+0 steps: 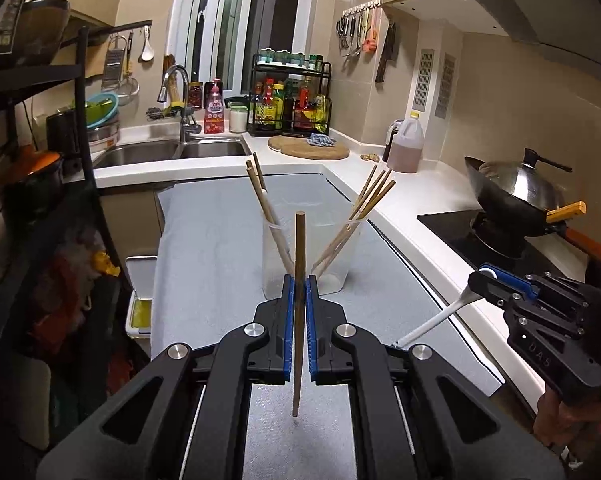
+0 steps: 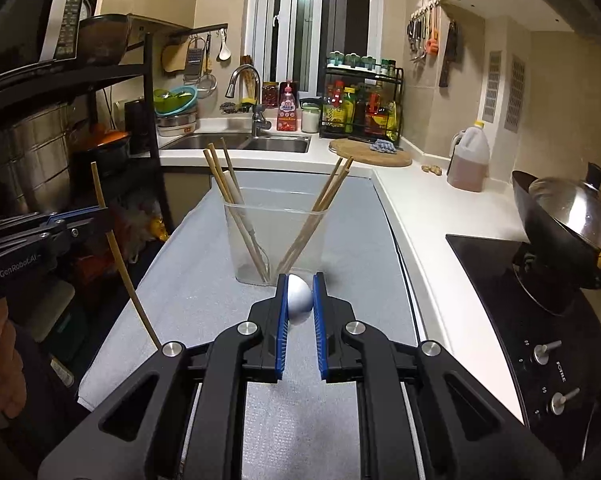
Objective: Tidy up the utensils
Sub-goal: 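Carry the spoon and chopstick over the clear container with both tools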
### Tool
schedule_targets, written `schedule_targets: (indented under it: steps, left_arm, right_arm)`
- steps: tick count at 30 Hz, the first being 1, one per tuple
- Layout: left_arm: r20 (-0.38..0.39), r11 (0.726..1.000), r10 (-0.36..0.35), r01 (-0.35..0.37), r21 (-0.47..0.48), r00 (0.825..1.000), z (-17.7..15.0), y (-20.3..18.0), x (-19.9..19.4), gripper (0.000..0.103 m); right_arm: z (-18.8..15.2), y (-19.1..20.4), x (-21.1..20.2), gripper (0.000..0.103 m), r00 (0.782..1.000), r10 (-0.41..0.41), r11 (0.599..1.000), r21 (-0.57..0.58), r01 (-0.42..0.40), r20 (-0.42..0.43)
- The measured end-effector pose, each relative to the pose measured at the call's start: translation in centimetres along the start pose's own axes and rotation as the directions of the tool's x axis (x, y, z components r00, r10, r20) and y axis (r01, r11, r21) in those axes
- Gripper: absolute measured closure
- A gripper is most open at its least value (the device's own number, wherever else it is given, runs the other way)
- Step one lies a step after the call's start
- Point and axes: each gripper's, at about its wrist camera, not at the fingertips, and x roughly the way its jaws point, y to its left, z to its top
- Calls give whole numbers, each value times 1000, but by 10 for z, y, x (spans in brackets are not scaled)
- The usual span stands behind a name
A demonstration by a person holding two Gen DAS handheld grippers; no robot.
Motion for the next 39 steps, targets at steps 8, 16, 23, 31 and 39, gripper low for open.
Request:
schedule_targets:
  steps: [8, 16, 23, 31, 39]
  left_arm:
    - [-15, 1000, -10, 10, -10, 1000, 26, 5, 16, 97]
    - [-13, 1000, -7, 7, 3, 1000, 58, 6, 28, 97]
    - [18, 998, -57, 57, -21, 998, 92, 13, 35, 97]
    - [163, 994, -104, 106, -4, 981, 157, 8, 28, 97]
    - [160, 996, -83, 84, 0, 984, 167, 4, 86, 97]
  right_arm:
    - [27, -2, 18, 91, 1000, 7, 1000, -18, -7, -5]
    - [70, -4, 26, 91, 999, 24, 999, -46, -22, 36]
    - [108, -13, 25, 91, 995, 37, 999, -28, -34, 97]
    - [154, -27, 24, 91, 980, 28, 1000, 2, -29, 195]
    - [152, -28, 83, 91, 984, 48, 999, 2, -49, 171]
